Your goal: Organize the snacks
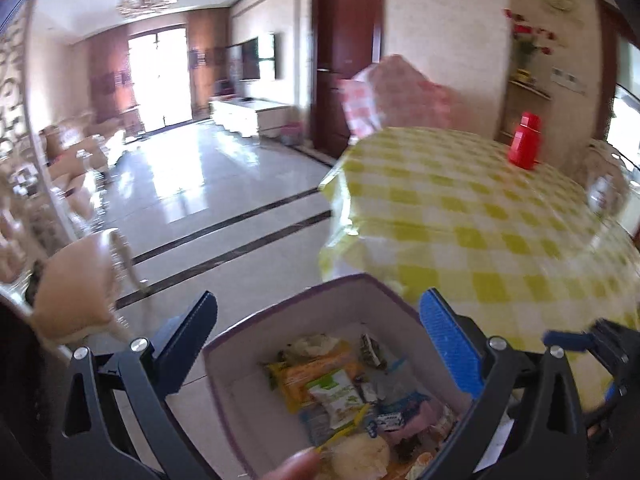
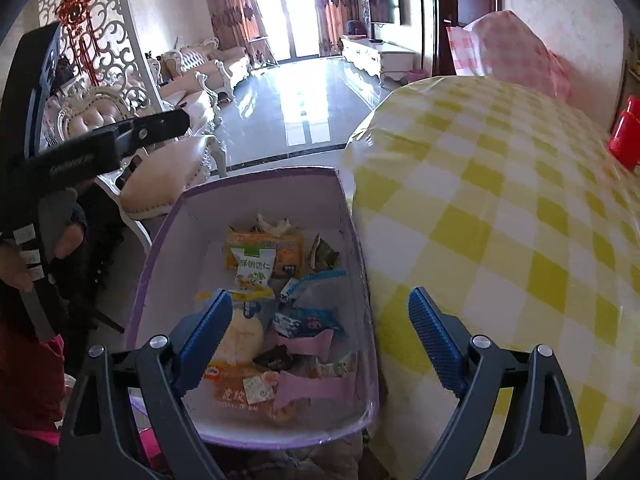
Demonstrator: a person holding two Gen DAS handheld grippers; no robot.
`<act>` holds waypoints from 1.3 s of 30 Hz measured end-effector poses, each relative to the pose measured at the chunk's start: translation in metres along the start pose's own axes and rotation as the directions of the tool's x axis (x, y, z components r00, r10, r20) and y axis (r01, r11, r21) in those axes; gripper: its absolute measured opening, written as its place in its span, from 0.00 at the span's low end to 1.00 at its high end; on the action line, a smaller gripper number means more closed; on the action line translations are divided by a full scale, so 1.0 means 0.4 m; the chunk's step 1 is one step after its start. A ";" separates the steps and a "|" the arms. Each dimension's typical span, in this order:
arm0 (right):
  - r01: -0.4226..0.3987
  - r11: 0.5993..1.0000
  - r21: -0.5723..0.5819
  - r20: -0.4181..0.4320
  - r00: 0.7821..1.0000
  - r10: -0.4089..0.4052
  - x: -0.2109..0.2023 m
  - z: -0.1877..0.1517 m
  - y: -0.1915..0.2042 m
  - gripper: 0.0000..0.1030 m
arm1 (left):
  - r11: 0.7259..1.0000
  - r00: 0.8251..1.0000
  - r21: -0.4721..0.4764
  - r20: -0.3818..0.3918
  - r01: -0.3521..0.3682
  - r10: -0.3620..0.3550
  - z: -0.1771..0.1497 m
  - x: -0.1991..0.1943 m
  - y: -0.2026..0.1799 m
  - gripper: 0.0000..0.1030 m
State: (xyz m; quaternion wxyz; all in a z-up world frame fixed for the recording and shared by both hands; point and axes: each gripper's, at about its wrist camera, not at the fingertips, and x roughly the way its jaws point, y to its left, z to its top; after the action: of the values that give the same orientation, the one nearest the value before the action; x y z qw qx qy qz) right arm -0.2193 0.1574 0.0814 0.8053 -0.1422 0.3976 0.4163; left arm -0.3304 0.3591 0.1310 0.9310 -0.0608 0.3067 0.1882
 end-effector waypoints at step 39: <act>0.154 0.988 -0.009 -0.264 0.953 -0.151 0.153 -0.058 0.017 0.84 | 0.999 0.925 -0.041 -0.379 -0.032 0.014 -0.151 0.187 -0.096 0.98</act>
State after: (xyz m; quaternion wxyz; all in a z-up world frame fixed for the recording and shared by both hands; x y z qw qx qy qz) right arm -0.2160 0.1827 0.0208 0.7756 -0.2219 0.4914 0.3281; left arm -0.2932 0.3336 0.0381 0.8505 -0.1139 0.4766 0.1912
